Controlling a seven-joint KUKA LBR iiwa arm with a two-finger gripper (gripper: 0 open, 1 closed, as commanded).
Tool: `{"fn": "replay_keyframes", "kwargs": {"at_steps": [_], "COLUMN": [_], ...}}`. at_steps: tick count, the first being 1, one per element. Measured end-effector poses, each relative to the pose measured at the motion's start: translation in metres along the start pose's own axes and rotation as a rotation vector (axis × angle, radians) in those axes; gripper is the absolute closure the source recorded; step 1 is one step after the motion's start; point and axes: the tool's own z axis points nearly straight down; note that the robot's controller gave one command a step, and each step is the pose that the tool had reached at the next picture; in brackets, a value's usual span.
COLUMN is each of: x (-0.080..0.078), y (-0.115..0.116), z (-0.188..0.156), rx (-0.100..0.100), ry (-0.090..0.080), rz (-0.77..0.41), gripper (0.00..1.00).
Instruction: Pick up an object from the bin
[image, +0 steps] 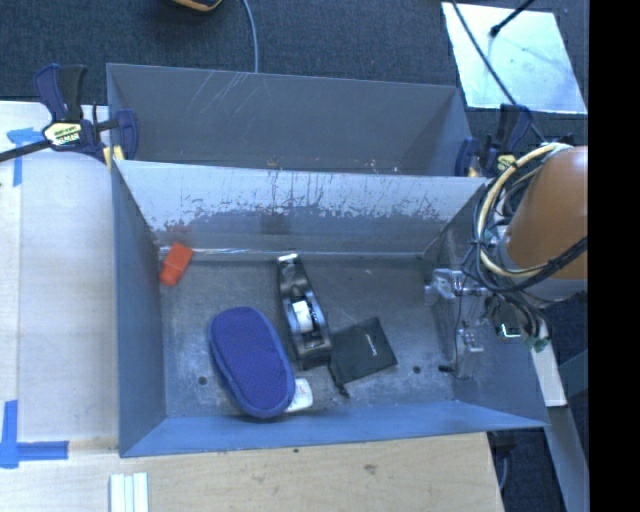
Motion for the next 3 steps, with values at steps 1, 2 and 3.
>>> {"fn": "replay_keyframes", "kwargs": {"at_steps": [1, 2, 3], "x": [0.002, -0.018, -0.019], "y": [0.068, 0.075, 0.075], "z": [0.048, 0.121, 0.116], "rx": [-0.003, 0.0, 0.0], "ry": [-0.002, -0.003, -0.009], "rz": [-0.072, -0.086, -0.086], "gripper": [0.0, 0.0, 1.0]}}
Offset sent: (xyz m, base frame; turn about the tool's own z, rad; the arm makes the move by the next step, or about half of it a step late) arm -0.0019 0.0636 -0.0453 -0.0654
